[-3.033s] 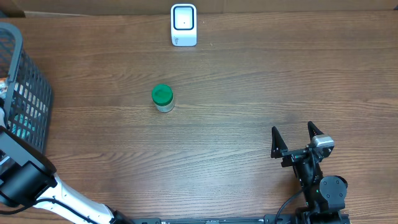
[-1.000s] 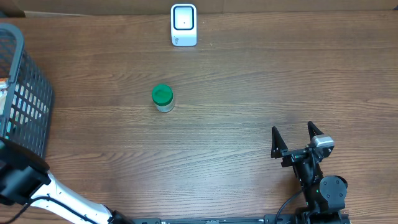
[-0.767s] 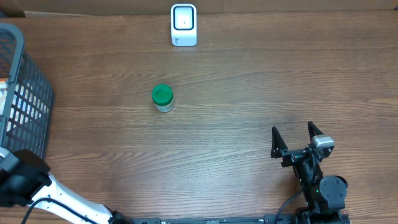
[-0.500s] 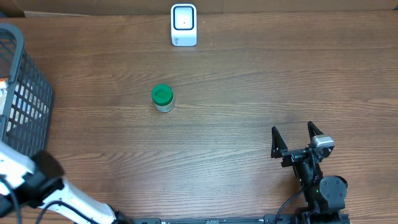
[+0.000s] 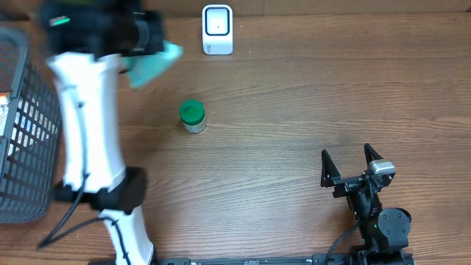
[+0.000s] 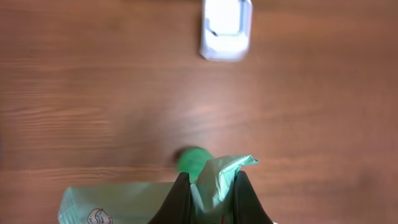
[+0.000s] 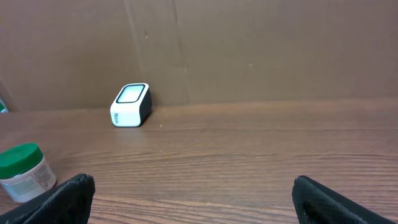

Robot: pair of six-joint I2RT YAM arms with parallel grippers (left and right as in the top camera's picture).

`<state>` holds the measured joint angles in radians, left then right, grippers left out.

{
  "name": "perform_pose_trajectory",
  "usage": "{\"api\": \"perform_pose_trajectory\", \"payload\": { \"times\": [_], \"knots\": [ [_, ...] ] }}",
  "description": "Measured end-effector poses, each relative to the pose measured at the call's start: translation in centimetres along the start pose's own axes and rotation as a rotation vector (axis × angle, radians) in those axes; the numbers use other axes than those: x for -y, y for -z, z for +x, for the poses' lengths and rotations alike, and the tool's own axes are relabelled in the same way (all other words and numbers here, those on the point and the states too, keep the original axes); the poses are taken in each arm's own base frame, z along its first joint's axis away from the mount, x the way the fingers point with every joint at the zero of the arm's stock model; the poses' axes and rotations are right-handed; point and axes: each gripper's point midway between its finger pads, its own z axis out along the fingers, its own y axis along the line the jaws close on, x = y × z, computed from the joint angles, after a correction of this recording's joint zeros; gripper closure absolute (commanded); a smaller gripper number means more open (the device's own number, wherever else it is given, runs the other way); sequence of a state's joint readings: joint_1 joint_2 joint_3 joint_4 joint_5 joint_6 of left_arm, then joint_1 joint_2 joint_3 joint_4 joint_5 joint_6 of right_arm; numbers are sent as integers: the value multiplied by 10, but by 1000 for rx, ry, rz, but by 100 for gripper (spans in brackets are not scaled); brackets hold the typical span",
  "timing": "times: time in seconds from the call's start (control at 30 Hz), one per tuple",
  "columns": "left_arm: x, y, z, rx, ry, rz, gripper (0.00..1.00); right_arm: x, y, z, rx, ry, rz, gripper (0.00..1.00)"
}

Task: Scan the item barcode
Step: 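Place the teal wipes packet on the table right of the jar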

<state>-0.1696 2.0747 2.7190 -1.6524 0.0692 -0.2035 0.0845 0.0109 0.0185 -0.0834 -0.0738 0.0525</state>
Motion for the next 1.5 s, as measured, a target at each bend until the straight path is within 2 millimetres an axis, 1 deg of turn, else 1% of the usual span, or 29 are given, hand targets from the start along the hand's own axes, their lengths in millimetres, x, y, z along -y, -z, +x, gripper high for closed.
{"api": "perform_pose_trajectory", "payload": {
  "times": [0.13, 0.17, 0.23, 0.27, 0.37, 0.43, 0.53, 0.57, 0.6, 0.63, 0.67, 0.73, 0.77, 0.87, 0.93, 0.97, 1.0, 1.07, 1.13, 1.2, 1.27, 1.3, 1.33, 1.37, 1.4, 1.43, 1.47, 1.5],
  "knots": [
    [49, -69, 26, -158, -106, 19, 96, 0, 0, 0, 1, 0, 0, 0],
    [64, -90, 38, -209, -138, 19, 96, 0, 0, 0, 0, 0, 0, 0],
    [84, -118, 54, -269, -184, 20, 96, 0, 0, 0, 1, 0, 0, 0],
    [96, -136, 66, -305, -217, 14, 96, 0, 0, 0, 0, 0, 0, 0],
    [117, -170, 93, -374, -292, -26, 96, 0, 0, 0, 0, 0, 0, 0],
    [128, -186, 110, -412, -338, -46, 96, 0, 0, 0, 0, 0, 0, 0],
    [134, -210, 131, -469, -375, -73, 95, 0, 0, 0, 1, 0, 0, 0],
    [134, -214, 135, -481, -380, -80, 91, 0, 0, 0, 0, 0, 0, 0],
    [133, -220, 139, -494, -382, -85, 81, 0, 0, 0, 1, 0, 0, 0],
    [132, -224, 142, -505, -385, -89, 59, 0, 0, 0, 1, 0, 0, 0],
    [131, -230, 146, -520, -391, -92, 48, 0, 0, 0, 0, 0, 0, 0],
    [131, -233, 149, -531, -395, -84, 29, 0, 0, 0, 0, 0, 0, 0],
    [132, -233, 149, -532, -393, -79, 25, 0, 0, 0, 0, 0, 0, 0],
    [133, -234, 148, -528, -394, -79, 24, 0, 0, 0, 0, 0, 0, 0],
    [128, -233, 146, -528, -390, -91, 29, 0, 0, 0, 0, 0, 0, 0],
    [126, -232, 145, -527, -389, -95, 30, 0, 0, 0, 1, 0, 0, 0],
    [123, -230, 142, -523, -385, -100, 30, 0, 0, 0, 0, 0, 0, 0],
    [115, -225, 129, -494, -368, -111, 29, 0, 0, 0, 0, 0, 0, 0],
    [103, -214, 107, -437, -335, -119, 28, 0, 0, 0, 1, 0, 0, 0],
    [85, -192, 76, -351, -284, -123, 23, 0, 0, 0, 0, 0, 0, 0],
    [57, -151, 37, -231, -213, -126, 16, 0, 0, 0, 0, 0, 0, 0],
    [40, -126, 18, -166, -170, -132, 2, 0, 0, 0, 1, 0, 0, 0],
    [21, -100, 3, -104, -126, -142, 1, 0, 0, 0, 0, 0, 0, 0],
    [-7, -66, -12, -36, -68, -164, 0, 0, 0, 0, 0, 0, 0, 0],
    [-30, -37, -20, 19, -19, -185, 0, 0, 0, 0, 0, 0, 0, 0],
    [-58, -6, -28, 81, 39, -213, 0, 0, 0, 0, 0, 0, 0, 0],
    [-102, 38, -33, 169, 132, -259, 0, 0, 0, 0, 0, 0, 0, 0],
    [-119, 54, -34, 200, 168, -279, 0, 0, 0, 0, 0, 0, 0, 0]
  ]
}}
